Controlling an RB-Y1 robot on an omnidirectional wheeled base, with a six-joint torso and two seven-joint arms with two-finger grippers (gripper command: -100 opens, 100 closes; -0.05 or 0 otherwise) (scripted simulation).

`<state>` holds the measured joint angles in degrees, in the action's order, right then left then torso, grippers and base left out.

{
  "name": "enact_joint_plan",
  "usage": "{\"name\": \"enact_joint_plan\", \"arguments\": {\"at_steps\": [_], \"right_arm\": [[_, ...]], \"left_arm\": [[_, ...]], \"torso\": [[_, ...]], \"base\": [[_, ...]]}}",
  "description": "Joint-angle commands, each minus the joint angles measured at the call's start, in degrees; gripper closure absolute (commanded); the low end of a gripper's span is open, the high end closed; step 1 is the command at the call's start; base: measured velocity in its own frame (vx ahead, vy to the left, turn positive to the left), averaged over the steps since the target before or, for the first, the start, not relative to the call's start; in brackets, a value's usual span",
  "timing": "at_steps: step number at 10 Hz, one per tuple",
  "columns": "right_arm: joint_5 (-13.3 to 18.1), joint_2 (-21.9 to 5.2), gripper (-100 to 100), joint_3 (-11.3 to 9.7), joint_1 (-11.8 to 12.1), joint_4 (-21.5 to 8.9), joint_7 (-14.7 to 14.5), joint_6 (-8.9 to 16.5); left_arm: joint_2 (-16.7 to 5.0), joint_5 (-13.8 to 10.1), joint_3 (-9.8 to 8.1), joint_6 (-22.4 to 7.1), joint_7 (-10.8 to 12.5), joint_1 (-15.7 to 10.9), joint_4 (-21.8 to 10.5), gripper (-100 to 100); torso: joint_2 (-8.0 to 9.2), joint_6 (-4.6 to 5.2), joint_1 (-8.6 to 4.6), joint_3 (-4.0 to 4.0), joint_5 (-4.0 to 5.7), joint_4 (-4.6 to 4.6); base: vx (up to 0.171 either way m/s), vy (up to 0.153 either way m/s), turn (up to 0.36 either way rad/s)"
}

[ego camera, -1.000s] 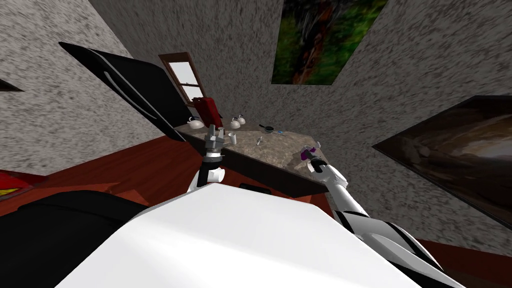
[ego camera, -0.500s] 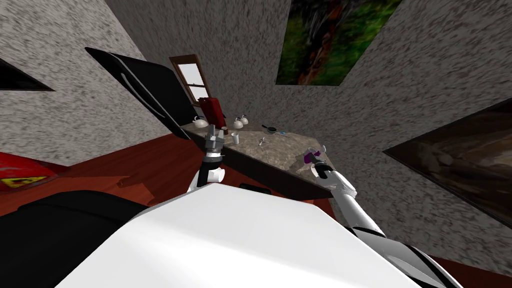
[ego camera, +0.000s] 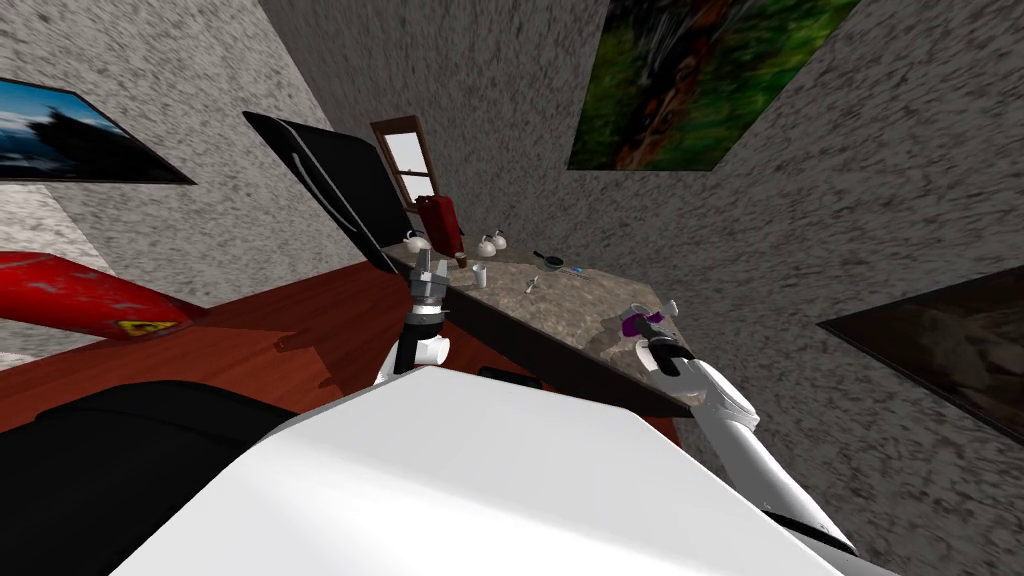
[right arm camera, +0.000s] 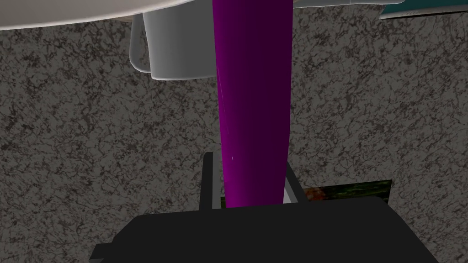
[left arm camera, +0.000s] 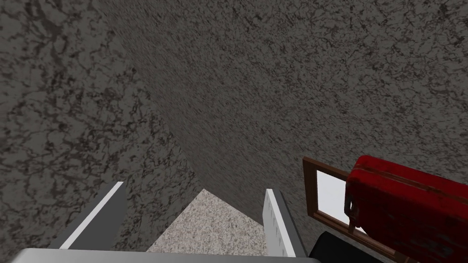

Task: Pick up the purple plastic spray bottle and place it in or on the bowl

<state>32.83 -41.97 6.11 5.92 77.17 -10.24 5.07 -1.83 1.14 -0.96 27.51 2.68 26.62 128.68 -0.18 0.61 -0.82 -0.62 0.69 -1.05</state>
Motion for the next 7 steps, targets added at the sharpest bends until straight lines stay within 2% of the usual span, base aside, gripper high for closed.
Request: {"name": "enact_joint_plan", "arguments": {"at_steps": [1, 2, 4, 5, 6, 7], "right_arm": [[-0.2, -0.2, 100, -0.2, 2.6, 2.2, 0.0, 0.7], [-1.6, -1.9, 100, 1.9, 4.2, 4.1, 0.5, 2.6], [-1.6, -1.9, 100, 1.9, 8.0, 8.0, 0.5, 2.6], [-1.6, -1.9, 100, 1.9, 8.7, 8.0, 0.5, 2.6], [-3.0, -3.6, 100, 3.9, 10.9, 10.6, 1.0, 4.5], [-3.0, -3.6, 100, 3.9, 11.9, 11.2, 1.0, 4.5]], "left_arm": [[0.0, 0.0, 0.0, 0.0, 0.0, 0.0, 0.0, 0], [0.0, 0.0, 0.0, 0.0, 0.0, 0.0, 0.0, 0], [0.0, 0.0, 0.0, 0.0, 0.0, 0.0, 0.0, 0], [0.0, 0.0, 0.0, 0.0, 0.0, 0.0, 0.0, 0], [0.0, 0.0, 0.0, 0.0, 0.0, 0.0, 0.0, 0], [0.0, 0.0, 0.0, 0.0, 0.0, 0.0, 0.0, 0]], "torso": [[0.0, 0.0, 0.0, 0.0, 0.0, 0.0], [0.02, 0.08, -0.01, 0.0, 0.01, -0.02], [-0.02, -0.02, 0.09, 0.0, -0.06, 0.03], [0.01, 0.07, 0.05, 0.0, -0.02, -0.01], [0.05, 0.11, 0.02, 0.01, -0.01, -0.01], [-0.01, -0.09, 0.08, 0.01, -0.08, 0.04]], "base": [[0.008, -0.006, -0.014], [0.009, 0.008, 0.212], [0.012, -0.005, 0.12], [0.004, 0.0, -0.033], [0.002, 0.01, 0.248], [0.012, -0.006, 0.194]]}}
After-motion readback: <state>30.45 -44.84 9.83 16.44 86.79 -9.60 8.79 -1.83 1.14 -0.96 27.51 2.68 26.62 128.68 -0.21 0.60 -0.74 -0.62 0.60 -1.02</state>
